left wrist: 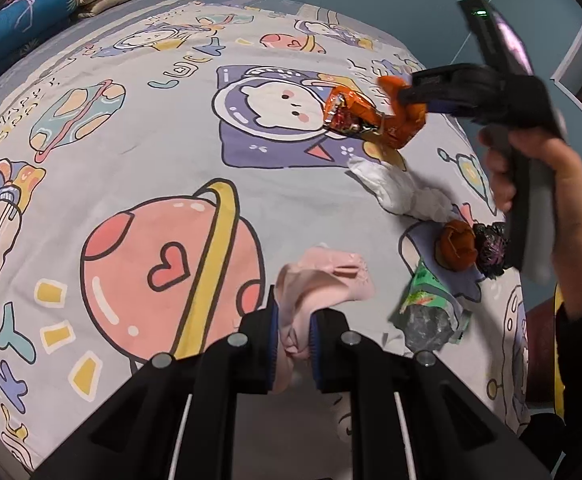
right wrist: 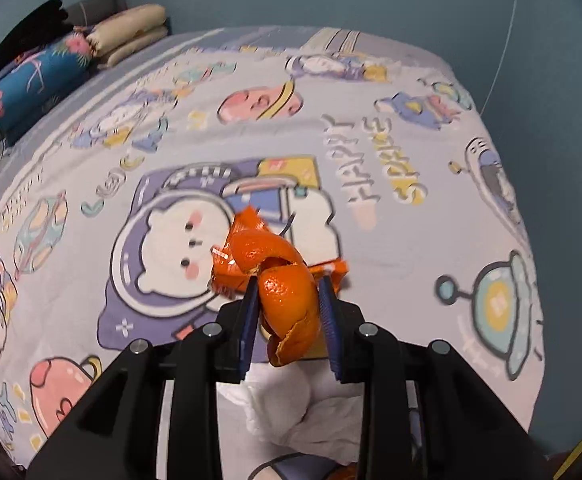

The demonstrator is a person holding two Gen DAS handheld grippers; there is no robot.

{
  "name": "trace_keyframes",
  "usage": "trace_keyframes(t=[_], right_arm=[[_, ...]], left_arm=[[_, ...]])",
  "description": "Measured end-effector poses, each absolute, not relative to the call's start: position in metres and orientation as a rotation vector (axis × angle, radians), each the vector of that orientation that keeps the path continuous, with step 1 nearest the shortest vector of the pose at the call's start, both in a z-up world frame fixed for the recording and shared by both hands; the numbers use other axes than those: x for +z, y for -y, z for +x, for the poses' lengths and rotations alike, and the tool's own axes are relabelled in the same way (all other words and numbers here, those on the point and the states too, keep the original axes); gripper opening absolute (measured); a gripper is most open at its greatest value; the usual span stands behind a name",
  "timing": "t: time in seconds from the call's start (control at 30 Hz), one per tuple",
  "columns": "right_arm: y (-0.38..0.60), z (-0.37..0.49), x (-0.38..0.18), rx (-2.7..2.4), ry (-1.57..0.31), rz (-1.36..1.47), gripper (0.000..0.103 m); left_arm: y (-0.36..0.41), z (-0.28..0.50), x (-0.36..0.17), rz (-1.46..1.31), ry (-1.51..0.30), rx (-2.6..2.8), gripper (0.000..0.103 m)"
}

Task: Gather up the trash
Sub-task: 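Carry the pink cloth and orange peel to the yellow bin with both tools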

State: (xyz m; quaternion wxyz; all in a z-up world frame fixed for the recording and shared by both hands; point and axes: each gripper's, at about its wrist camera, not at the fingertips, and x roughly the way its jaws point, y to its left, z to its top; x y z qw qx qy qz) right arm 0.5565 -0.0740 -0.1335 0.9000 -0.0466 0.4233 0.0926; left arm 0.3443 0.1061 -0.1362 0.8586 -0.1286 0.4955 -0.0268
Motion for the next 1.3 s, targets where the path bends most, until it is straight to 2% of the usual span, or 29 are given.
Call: trace_keyframes(t=[0.4, 0.7, 1.03, 1.3], right_arm=[[0.143, 0.513, -0.074, 0.141, -0.796, -0.037, 0.028], [0.211, 0.448, -0.033, 0.114, -0.741, 0.005, 0.028], [0.297, 0.380, 0.007, 0.036, -0.686, 0.055, 0.028], [0.377, 0.322, 0.015, -0.054, -0.663, 0.107, 0.028]], left_arm=[[-0.108, 0.342, -0.134, -0.272, -1.025, -0.030, 0.012], [-0.076, 0.334, -0.094, -0.242, -0.995, -0.075, 0.012], [0.006, 0.327, -0.027, -0.121, -0.924, -0.188, 0.012], [0.088, 0.325, 0.001, -0.062, -0.898, -0.324, 0.012]])
